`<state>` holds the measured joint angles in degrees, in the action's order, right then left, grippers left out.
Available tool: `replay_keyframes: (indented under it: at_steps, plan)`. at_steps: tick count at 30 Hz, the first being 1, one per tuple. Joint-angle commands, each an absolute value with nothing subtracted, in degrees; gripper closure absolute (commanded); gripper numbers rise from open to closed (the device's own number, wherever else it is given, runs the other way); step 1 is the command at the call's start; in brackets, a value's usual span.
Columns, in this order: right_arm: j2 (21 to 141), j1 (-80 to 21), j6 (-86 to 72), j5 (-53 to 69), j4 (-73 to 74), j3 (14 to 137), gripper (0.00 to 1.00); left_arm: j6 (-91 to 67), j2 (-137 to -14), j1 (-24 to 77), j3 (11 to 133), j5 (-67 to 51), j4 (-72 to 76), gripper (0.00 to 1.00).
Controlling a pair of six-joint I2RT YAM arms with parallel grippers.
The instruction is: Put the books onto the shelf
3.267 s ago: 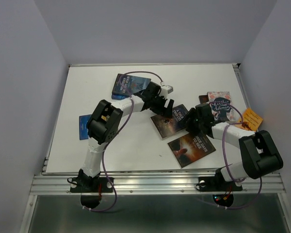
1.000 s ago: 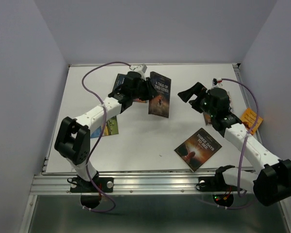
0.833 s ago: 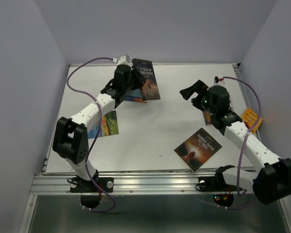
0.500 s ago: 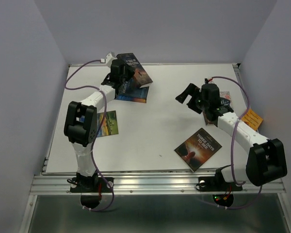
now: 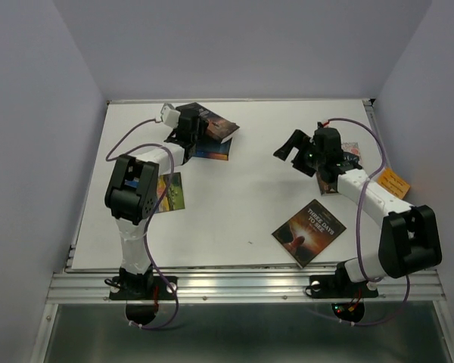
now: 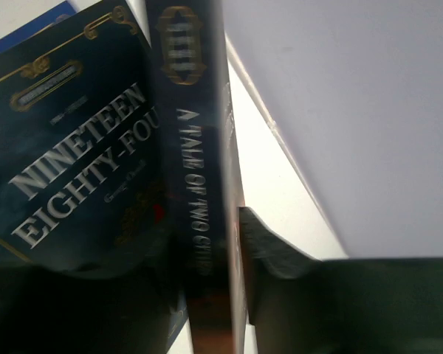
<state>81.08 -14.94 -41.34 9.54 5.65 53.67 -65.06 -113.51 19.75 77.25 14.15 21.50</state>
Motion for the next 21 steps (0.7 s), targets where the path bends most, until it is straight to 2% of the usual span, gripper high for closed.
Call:
replay_keyframes:
  at_steps: [1,2,3,6,9,12,21]
  plan:
    - [81.91,-14.68,-40.78,11.51,4.66,55.99,0.00,-68.99,-107.15,21.70,74.45,22.84,26.56,0.52]
    - [82.18,-14.68,-40.96,11.86,4.66,56.07,0.00,-68.91,-106.62,22.23,74.36,25.81,24.19,0.48]
    - [82.61,-14.68,-40.96,12.04,4.75,56.25,0.00,-68.73,-105.83,23.11,74.27,27.84,23.13,0.33]
    - [83.32,-14.68,-41.48,12.83,4.75,56.51,0.00,-68.12,-105.21,23.82,74.18,28.21,19.79,0.31]
    - [83.85,-14.68,-41.48,13.71,4.75,56.51,0.00,-68.64,-103.72,24.43,73.83,28.65,16.02,0.16]
    - [84.02,-14.68,-41.49,14.15,4.75,56.16,0.00,-68.91,-101.78,25.13,73.04,29.00,12.93,0.09]
    - [88.67,-14.68,-34.37,17.14,8.87,59.85,0.00,-69.18,-91.77,26.72,69.61,31.73,-0.95,0.01]
